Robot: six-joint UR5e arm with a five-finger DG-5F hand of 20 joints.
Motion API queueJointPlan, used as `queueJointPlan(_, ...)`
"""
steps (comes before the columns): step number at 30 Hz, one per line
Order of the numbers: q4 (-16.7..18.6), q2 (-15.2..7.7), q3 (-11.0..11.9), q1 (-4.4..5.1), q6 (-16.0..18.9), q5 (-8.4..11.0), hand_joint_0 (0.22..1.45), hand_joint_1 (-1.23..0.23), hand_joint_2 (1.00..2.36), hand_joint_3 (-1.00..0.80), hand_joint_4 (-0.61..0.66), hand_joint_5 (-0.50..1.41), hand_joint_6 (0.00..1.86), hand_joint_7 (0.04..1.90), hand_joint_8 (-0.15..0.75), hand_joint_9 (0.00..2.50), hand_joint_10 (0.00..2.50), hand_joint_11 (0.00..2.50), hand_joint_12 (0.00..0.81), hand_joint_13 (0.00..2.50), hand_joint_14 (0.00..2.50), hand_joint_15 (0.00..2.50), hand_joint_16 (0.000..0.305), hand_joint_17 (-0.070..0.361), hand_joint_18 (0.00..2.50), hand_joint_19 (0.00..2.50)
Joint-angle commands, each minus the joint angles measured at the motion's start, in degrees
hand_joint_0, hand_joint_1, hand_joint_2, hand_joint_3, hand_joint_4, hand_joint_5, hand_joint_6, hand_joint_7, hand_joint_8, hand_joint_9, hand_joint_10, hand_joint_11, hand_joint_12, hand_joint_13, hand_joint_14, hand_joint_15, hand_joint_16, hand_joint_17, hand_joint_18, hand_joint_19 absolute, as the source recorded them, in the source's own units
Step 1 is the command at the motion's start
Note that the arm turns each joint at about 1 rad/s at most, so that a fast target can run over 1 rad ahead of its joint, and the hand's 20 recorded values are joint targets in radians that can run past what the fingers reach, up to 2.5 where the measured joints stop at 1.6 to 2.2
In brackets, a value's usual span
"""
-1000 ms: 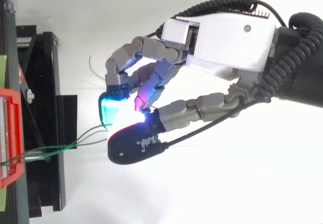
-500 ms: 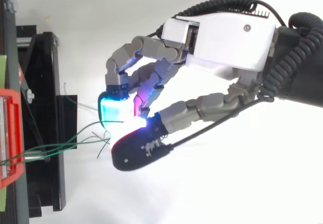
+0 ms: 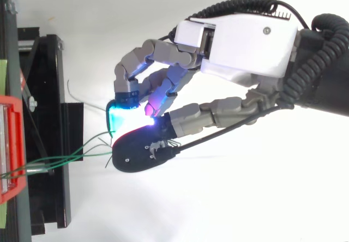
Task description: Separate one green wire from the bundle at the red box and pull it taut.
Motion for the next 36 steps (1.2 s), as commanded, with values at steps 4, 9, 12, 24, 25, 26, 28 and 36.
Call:
queueJointPlan(4, 0.00, -0.02, 0.02, -0.05, 0.00, 0.01, 0.58, -0.62, 1.01, -0.34, 0.11, -0.13, 0.90, 1.08, 0.264, 1.06, 0.01, 0.37, 0.323, 0.66, 0.01, 0.27, 0.051, 0.114, 0.60, 0.53)
queueJointPlan(9, 0.00, -0.02, 0.02, -0.05, 0.00, 0.01, 0.58, -0.67, 1.01, -0.25, 0.11, -0.13, 0.90, 1.10, 0.267, 1.05, 0.01, 0.38, 0.328, 0.66, 0.01, 0.27, 0.051, 0.116, 0.60, 0.53)
queueJointPlan(12, 0.00, -0.02, 0.02, 0.04, 0.00, 0.01, 0.59, -0.69, 1.01, -0.24, 0.10, -0.13, 0.91, 1.08, 0.275, 1.05, 0.01, 0.37, 0.337, 0.67, 0.01, 0.25, 0.054, 0.121, 0.63, 0.51)
queueJointPlan(24, 0.00, 0.07, 0.02, -0.05, 0.09, 0.10, 0.59, -0.72, 1.01, -0.18, 0.07, -0.12, 0.92, 1.04, 0.285, 1.07, 0.01, 0.38, 0.346, 0.69, 0.01, 0.25, 0.056, 0.126, 0.66, 0.50)
queueJointPlan(25, -0.09, 0.07, 0.02, -0.05, 0.09, 0.10, 0.59, -0.72, 1.01, -0.18, 0.07, -0.12, 0.92, 1.04, 0.286, 1.07, 0.01, 0.37, 0.344, 0.69, 0.01, 0.25, 0.056, 0.127, 0.66, 0.49)
queueJointPlan(26, -0.09, 0.07, 0.02, -0.05, 0.09, 0.10, 0.59, -0.72, 1.01, -0.17, 0.07, -0.12, 0.92, 1.04, 0.288, 1.08, 0.01, 0.37, 0.345, 0.69, 0.01, 0.25, 0.056, 0.126, 0.67, 0.50)
queueJointPlan(28, -0.09, 0.07, 0.02, -0.05, 0.09, 0.10, 0.59, -0.72, 1.01, -0.17, 0.07, -0.11, 0.92, 1.04, 0.289, 1.09, 0.01, 0.37, 0.345, 0.69, 0.01, 0.25, 0.056, 0.126, 0.67, 0.50)
queueJointPlan(36, -0.26, 0.07, 0.02, 0.13, 0.35, 0.36, 0.59, -0.73, 1.01, -0.16, 0.07, -0.11, 0.92, 1.06, 0.291, 1.12, 0.01, 0.37, 0.347, 0.71, 0.01, 0.25, 0.056, 0.127, 0.68, 0.50)
